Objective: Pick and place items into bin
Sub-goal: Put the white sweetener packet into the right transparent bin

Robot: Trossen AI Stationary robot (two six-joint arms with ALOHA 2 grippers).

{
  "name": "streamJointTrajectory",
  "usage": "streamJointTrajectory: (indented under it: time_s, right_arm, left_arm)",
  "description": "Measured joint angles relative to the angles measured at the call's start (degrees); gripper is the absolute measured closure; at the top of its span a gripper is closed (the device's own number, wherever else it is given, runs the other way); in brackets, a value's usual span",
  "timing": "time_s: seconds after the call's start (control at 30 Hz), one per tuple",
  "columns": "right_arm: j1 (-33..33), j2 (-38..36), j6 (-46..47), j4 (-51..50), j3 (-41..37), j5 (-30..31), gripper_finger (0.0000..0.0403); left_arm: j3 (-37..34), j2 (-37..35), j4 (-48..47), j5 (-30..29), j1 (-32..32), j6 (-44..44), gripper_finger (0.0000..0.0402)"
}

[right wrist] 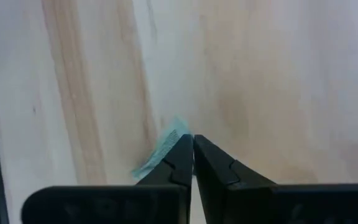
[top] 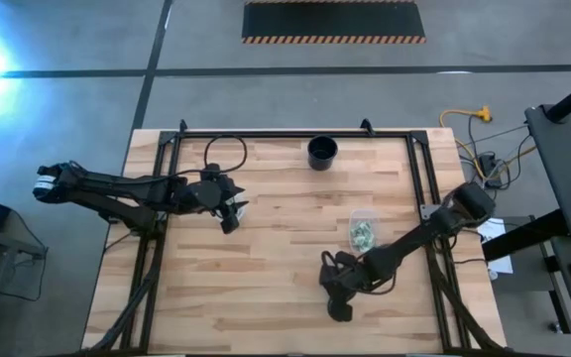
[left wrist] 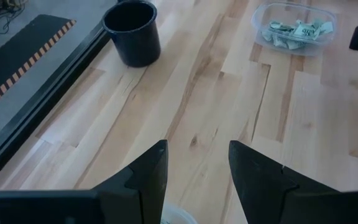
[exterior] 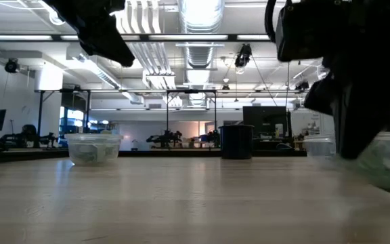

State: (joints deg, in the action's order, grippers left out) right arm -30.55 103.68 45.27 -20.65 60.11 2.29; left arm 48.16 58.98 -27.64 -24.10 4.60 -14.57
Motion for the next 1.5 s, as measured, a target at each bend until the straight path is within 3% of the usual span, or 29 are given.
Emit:
streamJointTrajectory:
  time_s: [0.37,0.77,0.93,1.1,1.27,1.5]
  right_arm:
    - [0.13,-10.69,1.09,-12.19,0.09,11.13,0.0395]
    - [1.24,-24.85,8.37,-36.34,-0.15,24.71,0.0395]
    - [2.14,-28.94,6.06,-36.82,-1.32,24.89,0.0395]
    - [2.1,-27.29,-7.88,-28.47,-2.79,20.15,0.0384]
    - [2.82,-22.53,-21.14,-22.18,-3.03,19.1,0.0339]
    - [6.62,-16.12,-31.03,-21.41,-3.06,13.07,0.0265]
  left_arm:
    - [-0.61,0.0,0.45,-0.01,-0.02,0.18,0.0248]
    - [-2.54,-0.02,4.75,-0.02,-0.02,0.2,0.0248]
    - [-2.67,-0.02,5.35,-0.04,-0.01,0.21,0.0248]
    - [-2.67,-0.02,6.19,-0.02,0.0,0.2,0.0248]
    - [-2.67,-0.02,6.67,-0.02,0.0,0.07,0.0248]
    - [-2.67,-0.02,6.88,-0.02,-0.01,-0.2,0.0248]
